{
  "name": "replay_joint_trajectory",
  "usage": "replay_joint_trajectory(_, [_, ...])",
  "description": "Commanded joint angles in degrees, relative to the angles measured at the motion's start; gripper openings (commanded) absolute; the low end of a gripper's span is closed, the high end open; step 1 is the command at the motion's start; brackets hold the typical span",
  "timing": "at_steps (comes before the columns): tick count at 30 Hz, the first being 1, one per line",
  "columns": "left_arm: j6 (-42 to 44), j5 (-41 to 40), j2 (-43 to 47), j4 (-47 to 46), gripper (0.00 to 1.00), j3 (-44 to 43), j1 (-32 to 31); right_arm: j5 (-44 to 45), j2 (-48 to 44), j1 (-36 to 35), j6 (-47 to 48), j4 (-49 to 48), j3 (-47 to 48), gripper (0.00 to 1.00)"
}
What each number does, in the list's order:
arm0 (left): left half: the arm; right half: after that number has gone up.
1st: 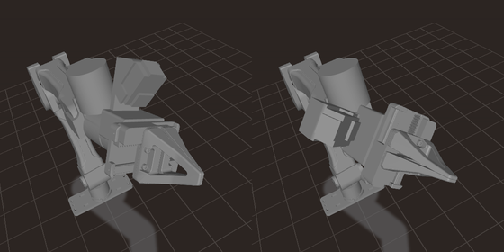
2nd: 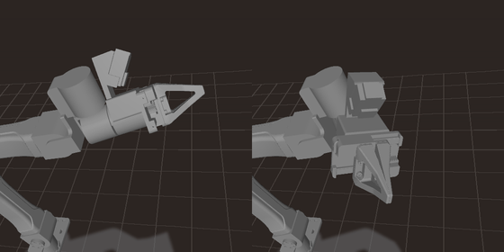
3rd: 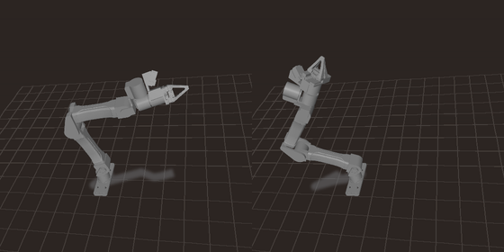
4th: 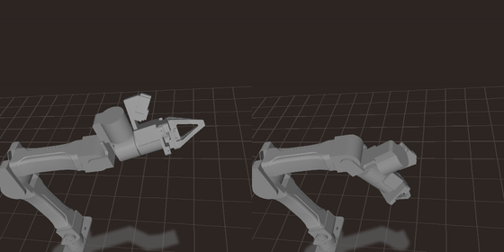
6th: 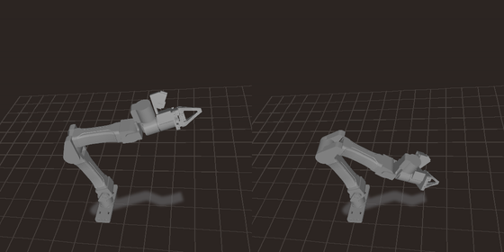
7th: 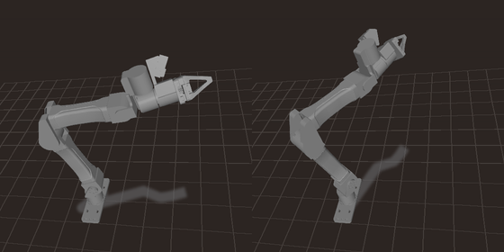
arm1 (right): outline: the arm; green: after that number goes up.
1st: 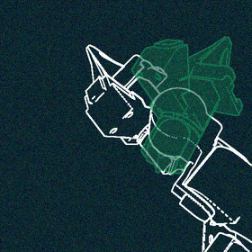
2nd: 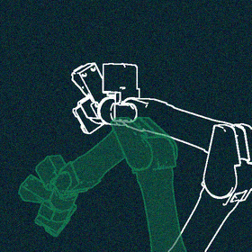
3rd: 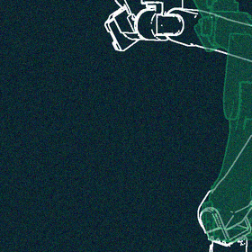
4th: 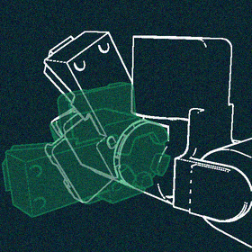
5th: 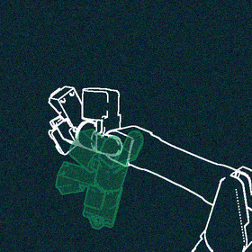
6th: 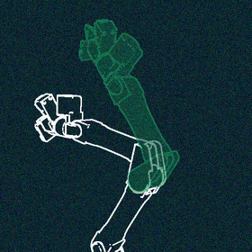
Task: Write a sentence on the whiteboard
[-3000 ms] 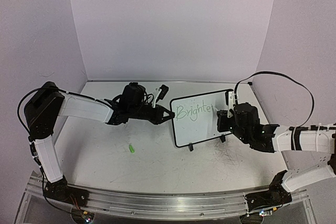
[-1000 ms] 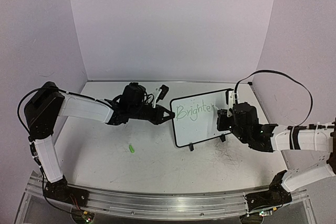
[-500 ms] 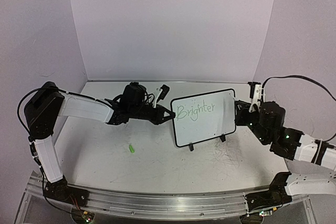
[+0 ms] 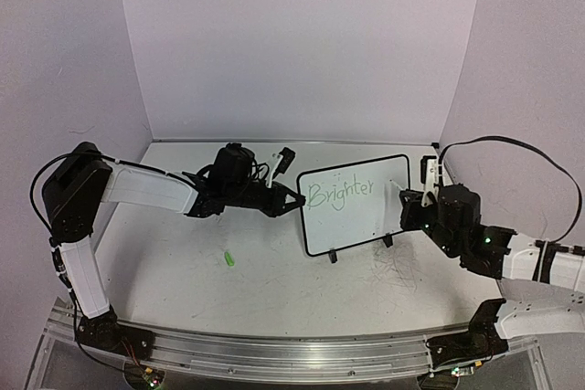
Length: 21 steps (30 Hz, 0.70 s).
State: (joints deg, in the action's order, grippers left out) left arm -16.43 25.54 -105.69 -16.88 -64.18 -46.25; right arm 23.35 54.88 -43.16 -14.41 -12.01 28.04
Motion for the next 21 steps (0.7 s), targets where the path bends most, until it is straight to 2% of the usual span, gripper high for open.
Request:
replay_joint_trajectory(1, [2.67,-1.47,0.89,2.49,0.00,-1.91,-0.36,-1.48,2.08,0.08,1.47,-5.32,-0.90,0.00])
replay_joint_trajectory(21, [4.52,-4.11,1.99,3.90,0.00,-2.31,-0.42,-4.04,3.84,0.08,2.04,-6.80,-0.55,0.00])
